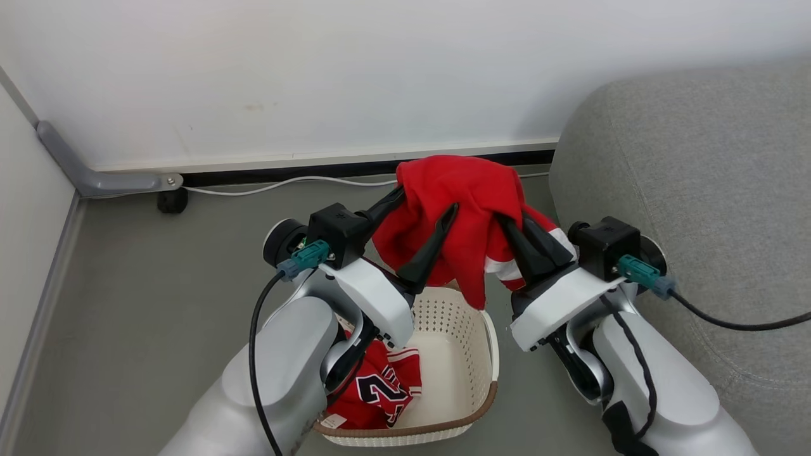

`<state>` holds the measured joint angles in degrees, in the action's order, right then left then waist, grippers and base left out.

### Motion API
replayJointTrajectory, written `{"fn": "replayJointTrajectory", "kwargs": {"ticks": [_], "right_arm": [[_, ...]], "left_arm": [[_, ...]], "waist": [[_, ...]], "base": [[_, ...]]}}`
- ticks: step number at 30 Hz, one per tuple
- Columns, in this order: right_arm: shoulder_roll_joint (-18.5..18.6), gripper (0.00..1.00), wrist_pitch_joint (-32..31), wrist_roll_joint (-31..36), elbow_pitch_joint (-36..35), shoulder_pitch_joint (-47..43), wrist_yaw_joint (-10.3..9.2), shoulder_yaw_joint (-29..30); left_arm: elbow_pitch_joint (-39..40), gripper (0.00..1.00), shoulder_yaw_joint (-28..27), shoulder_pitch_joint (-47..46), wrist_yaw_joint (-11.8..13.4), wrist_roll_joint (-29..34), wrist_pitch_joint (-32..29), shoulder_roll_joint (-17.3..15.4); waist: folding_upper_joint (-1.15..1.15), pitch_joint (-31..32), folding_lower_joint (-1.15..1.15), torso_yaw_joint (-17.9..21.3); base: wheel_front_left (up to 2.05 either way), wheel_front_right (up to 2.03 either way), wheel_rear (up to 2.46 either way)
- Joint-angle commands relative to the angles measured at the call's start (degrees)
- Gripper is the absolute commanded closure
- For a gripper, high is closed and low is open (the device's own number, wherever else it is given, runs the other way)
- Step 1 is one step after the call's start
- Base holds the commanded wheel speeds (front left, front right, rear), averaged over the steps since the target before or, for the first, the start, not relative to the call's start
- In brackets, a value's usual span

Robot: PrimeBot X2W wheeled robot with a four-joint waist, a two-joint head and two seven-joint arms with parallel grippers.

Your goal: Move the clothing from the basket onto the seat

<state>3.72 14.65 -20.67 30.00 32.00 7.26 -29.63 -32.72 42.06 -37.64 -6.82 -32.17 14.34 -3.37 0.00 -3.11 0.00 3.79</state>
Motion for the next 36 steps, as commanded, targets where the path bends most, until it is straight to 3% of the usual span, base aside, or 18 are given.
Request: {"fn": "replayJointTrajectory", "kwargs": {"ticks": [1,11,27,36], "right_arm": [[-0.8,1.0,0.3,0.4,-2.0,-0.3,0.23,0.4],[-0.8,1.0,0.3,2.1,-7.3,-2.3,0.23,8.3],[-0.7,1.0,0.3,2.5,-9.2,-3.3,0.23,8.9],[0.6,1.0,0.3,1.4,-11.4,-3.5,0.23,10.7]], "left_arm": [[1.0,0.0,-2.2,-0.6,0.3,0.5,0.6,-1.1],[1.9,0.0,-5.8,2.4,0.3,2.6,0.6,-1.3],[7.6,0.0,-10.5,8.6,-0.5,7.1,0.7,-0.4],[8.8,0.0,-9.4,8.9,-0.6,7.3,0.7,0.2]], "waist": [[0.0,-0.2,0.0,0.4],[0.0,0.3,0.0,5.0],[0.0,1.6,0.0,19.7],[0.0,1.2,0.0,25.1]], "base": [[0.0,0.0,0.0],[0.0,0.0,0.0],[0.0,0.0,0.0],[0.0,0.0,0.0]]}}
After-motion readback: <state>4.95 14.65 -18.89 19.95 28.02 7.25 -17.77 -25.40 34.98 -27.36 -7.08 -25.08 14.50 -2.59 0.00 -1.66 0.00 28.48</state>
